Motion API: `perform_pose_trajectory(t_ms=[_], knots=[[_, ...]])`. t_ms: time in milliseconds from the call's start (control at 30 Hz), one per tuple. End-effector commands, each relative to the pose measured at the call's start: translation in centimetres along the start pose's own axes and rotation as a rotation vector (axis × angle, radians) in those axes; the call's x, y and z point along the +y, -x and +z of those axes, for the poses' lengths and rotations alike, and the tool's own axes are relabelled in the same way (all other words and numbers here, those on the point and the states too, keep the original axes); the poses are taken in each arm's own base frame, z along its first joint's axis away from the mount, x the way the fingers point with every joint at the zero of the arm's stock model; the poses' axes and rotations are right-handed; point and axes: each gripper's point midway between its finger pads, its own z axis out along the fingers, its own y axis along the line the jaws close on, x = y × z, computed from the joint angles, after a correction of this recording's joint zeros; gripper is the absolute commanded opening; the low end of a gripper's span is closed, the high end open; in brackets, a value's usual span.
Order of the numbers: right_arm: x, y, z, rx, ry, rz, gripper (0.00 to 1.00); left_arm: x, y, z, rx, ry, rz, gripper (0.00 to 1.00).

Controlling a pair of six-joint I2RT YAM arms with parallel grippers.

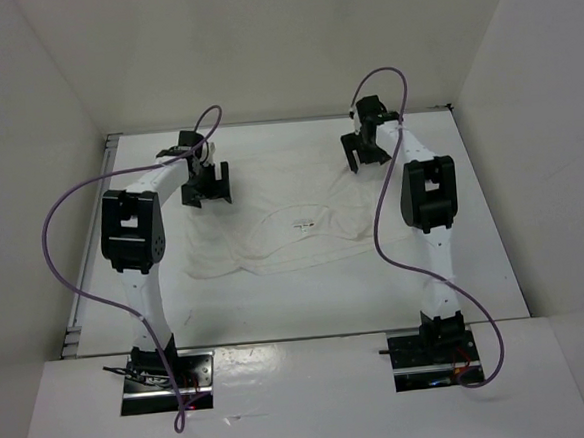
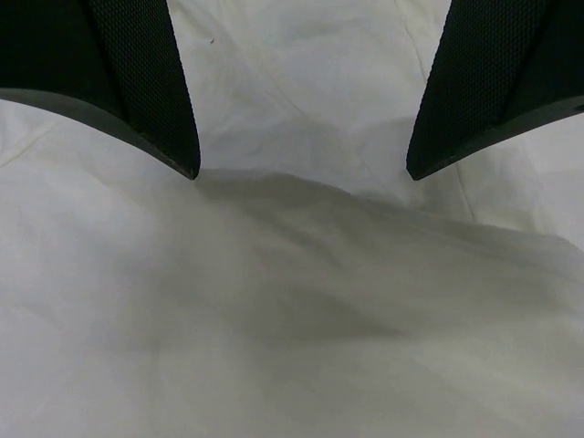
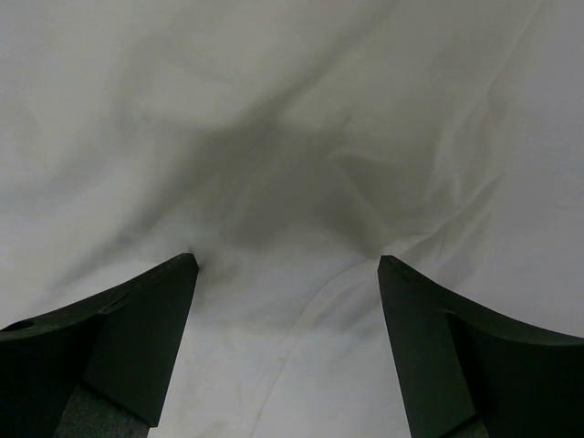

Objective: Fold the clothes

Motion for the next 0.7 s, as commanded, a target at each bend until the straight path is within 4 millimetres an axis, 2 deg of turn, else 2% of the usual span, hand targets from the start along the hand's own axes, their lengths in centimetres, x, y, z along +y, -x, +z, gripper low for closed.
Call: perform_pose_trajectory(t_ms=[0,67,100,167,200,267,300,333,367,400,667], knots=[[-0.9,-2.2,1.1,0.045,-0.013,0.005,0.88,1.0,-0.7,0.3,0.031,0.039,-0.023,1.0],[-0.6,-3.1,1.3,0.062,0.001,0.003,0.9,1.5,-2.0,0.6,0.064,0.055,-0.014,1.0],[-0.5,-3.8,1.1,0.072,0.002,0.002,0.9,1.5,-2.0,0.6,0.064,0.054,-0.002,1.0],[-0.5,-4.6,0.9,0.084,0.003,0.001,0.96,1.8,-2.4,0.5,0.082,0.068,0.008,1.0],[-0.3,-5.8,1.1,0.106,0.006,-0.001,0.98,2.4,-2.3,0.4,0.08,0.081,0.012,1.0],[-0.3,-6.2,0.4,0.105,0.005,-0.001,0.99,3.3,-3.3,0.4,0.129,0.102,0.011,1.0],[-0.6,-7.7,0.6,0.135,0.005,0.005,0.99,3.5,-4.0,0.6,0.156,0.105,0.022,1.0],[-0.6,-7.9,0.0,0.134,0.004,0.005,0.99,4.0,-4.2,0.6,0.178,0.112,0.01,1.0],[-0.5,-9.3,0.0,0.164,0.008,0.002,0.99,4.1,-4.8,0.9,0.202,0.105,0.018,1.0],[-0.4,-9.8,-0.2,0.175,0.009,0.001,0.99,4.6,-5.0,0.8,0.211,0.108,0.021,1.0],[-0.6,-14.0,-3.2,0.218,0.011,-0.004,0.99,5.5,-8.3,0.5,0.34,0.123,0.073,1.0]])
